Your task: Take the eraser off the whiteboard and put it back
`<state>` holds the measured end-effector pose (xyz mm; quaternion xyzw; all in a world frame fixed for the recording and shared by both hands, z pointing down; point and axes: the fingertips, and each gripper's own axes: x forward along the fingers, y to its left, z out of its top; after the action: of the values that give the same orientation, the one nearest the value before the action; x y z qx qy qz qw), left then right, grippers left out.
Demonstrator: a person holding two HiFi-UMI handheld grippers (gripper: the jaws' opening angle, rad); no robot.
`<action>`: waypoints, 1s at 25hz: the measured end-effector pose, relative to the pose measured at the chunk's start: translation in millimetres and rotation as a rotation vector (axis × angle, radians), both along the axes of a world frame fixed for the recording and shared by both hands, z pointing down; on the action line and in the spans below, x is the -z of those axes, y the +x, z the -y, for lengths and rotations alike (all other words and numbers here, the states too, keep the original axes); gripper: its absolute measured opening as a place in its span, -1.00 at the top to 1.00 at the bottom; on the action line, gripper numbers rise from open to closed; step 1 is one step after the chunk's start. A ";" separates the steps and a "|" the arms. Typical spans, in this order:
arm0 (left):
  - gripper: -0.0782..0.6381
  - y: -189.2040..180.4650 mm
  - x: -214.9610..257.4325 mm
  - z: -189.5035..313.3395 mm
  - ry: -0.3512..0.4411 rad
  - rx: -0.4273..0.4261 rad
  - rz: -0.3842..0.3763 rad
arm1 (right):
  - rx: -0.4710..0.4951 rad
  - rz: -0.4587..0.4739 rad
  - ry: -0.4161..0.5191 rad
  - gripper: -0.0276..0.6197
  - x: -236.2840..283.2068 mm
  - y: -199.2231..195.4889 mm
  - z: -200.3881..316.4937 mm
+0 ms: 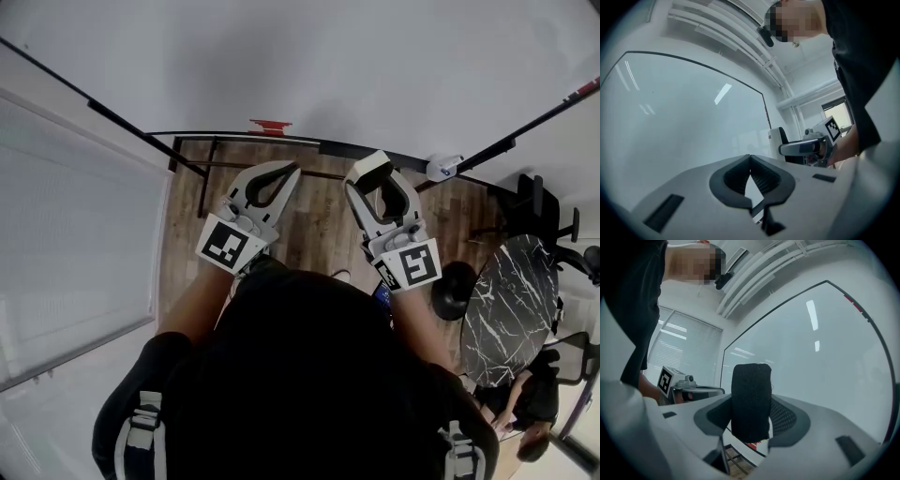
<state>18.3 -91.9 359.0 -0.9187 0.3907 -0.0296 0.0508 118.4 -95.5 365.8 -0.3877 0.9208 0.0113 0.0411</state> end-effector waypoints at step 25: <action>0.77 -222.7 -2.1 132.2 -0.004 -0.051 -0.036 | -0.144 -0.140 0.013 0.22 -3.9 -225.7 110.3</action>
<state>-204.5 -224.1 361.1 -0.9288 0.3679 -0.0126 0.0426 -107.3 -205.8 369.7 -0.4510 0.8910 0.0475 -0.0216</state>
